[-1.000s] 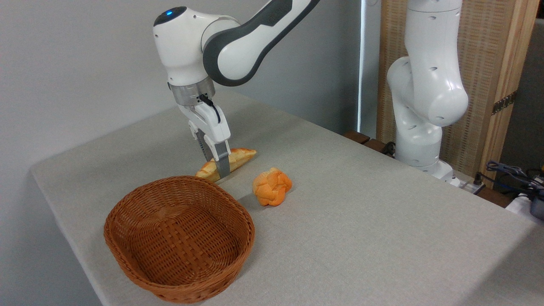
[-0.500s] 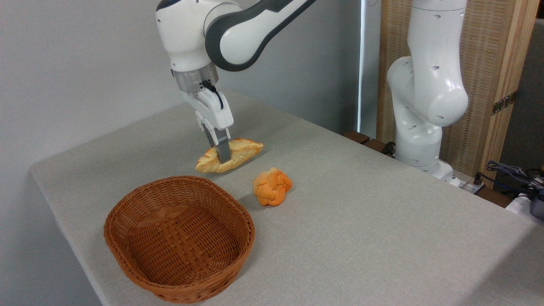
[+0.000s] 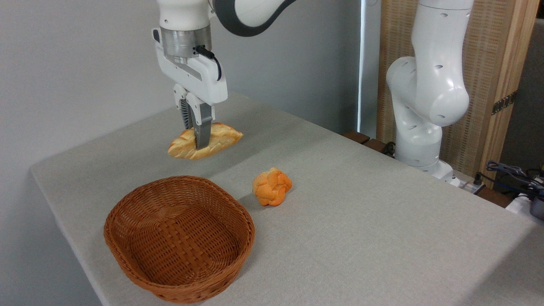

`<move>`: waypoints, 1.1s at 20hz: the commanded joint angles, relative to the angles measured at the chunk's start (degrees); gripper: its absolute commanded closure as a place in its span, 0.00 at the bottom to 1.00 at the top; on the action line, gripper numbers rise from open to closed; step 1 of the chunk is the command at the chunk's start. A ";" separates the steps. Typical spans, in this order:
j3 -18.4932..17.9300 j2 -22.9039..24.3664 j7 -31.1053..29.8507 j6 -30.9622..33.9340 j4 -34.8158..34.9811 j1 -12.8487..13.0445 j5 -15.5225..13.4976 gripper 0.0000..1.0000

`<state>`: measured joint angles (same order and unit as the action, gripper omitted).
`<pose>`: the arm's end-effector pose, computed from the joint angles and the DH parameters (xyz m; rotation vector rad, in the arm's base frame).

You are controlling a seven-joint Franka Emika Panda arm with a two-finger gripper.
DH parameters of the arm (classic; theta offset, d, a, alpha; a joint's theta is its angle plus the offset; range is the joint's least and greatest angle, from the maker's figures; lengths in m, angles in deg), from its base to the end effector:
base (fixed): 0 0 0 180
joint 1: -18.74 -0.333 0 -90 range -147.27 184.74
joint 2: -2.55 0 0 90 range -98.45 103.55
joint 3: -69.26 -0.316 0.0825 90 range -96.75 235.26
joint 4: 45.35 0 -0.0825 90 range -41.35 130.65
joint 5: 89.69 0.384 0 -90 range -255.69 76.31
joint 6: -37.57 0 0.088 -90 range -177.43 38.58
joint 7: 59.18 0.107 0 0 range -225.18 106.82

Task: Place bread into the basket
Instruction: 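Close the gripper on the golden roll and lift it off the table, then carry the held roll over the wicker basket and lower it inside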

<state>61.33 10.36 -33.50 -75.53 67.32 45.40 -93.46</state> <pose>0.5053 -0.1723 0.5447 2.8464 -1.1262 0.2253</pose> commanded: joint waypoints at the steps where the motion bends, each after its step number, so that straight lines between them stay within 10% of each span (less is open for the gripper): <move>1: -4.90 -3.05 2.43 -4.13 -3.16 0.23 -2.46 0.80; 6: -6.84 -8.77 2.62 -15.46 -3.34 0.23 -2.91 0.74; 9: -6.49 -13.68 2.44 -22.23 -3.43 0.23 -4.04 0.19; 11: -6.14 -15.01 2.53 -24.00 -3.43 0.23 -4.92 0.03; 22: -5.96 -15.90 1.04 -24.45 -3.43 0.85 -4.84 0.00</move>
<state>55.46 -5.61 -31.80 -99.81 64.56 46.00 -97.34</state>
